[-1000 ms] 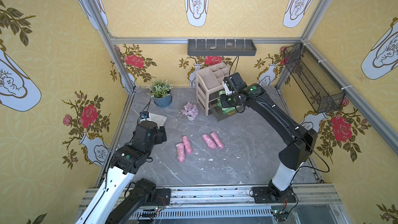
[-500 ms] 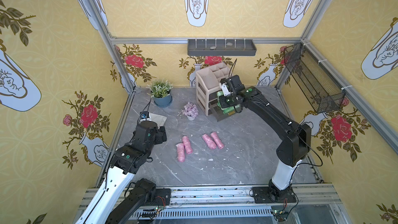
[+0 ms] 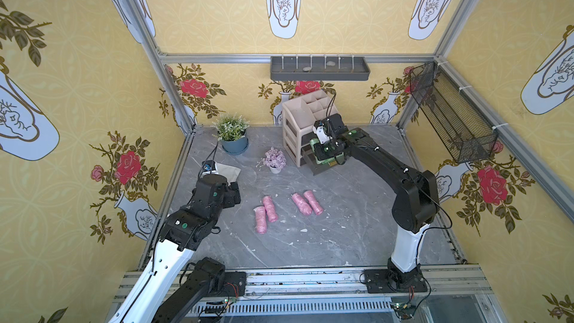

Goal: Sort the rolls of trash bags by color and place them into the drawer
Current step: Place the roll of trash bags in the drawer.

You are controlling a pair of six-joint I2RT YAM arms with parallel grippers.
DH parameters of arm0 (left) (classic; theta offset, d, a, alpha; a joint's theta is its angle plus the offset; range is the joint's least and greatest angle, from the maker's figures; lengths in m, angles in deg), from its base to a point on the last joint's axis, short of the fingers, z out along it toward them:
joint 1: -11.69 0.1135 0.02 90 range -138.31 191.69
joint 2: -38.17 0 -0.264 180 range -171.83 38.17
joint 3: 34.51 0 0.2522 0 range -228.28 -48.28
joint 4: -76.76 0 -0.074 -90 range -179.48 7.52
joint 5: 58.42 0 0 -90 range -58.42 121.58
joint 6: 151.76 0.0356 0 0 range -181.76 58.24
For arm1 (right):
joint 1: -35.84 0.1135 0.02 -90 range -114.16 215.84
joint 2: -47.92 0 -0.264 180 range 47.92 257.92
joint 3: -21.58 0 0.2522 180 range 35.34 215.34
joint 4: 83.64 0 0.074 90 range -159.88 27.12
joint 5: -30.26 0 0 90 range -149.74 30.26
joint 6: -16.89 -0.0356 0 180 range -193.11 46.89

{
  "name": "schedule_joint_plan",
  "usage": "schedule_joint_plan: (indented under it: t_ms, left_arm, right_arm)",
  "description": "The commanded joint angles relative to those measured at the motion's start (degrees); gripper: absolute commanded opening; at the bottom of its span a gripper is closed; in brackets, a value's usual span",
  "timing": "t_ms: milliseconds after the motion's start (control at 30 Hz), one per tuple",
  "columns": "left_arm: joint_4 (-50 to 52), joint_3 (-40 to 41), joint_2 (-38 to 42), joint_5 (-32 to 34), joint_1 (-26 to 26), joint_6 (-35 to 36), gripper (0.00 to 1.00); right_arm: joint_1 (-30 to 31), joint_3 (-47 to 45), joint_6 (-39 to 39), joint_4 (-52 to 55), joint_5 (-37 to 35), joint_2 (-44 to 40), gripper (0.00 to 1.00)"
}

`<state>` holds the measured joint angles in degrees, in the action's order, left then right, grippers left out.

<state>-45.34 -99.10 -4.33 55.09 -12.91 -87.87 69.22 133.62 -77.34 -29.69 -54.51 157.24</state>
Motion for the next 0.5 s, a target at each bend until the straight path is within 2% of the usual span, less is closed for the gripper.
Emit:
schedule_joint_plan:
  t_ms: [0, 467]
  left_arm:
    - [-0.54, 0.34, 0.05, -0.3, 0.08, 0.1, 0.89]
    - [-0.5, 0.38, 0.22, -0.17, 0.08, 0.1, 0.9]
  right_arm:
    - [-0.21, 0.02, 1.23, -2.26, 1.48, 0.69, 0.21]
    - [-0.82, 2.11, 1.81, -0.04, 4.98, 4.3, 0.25]
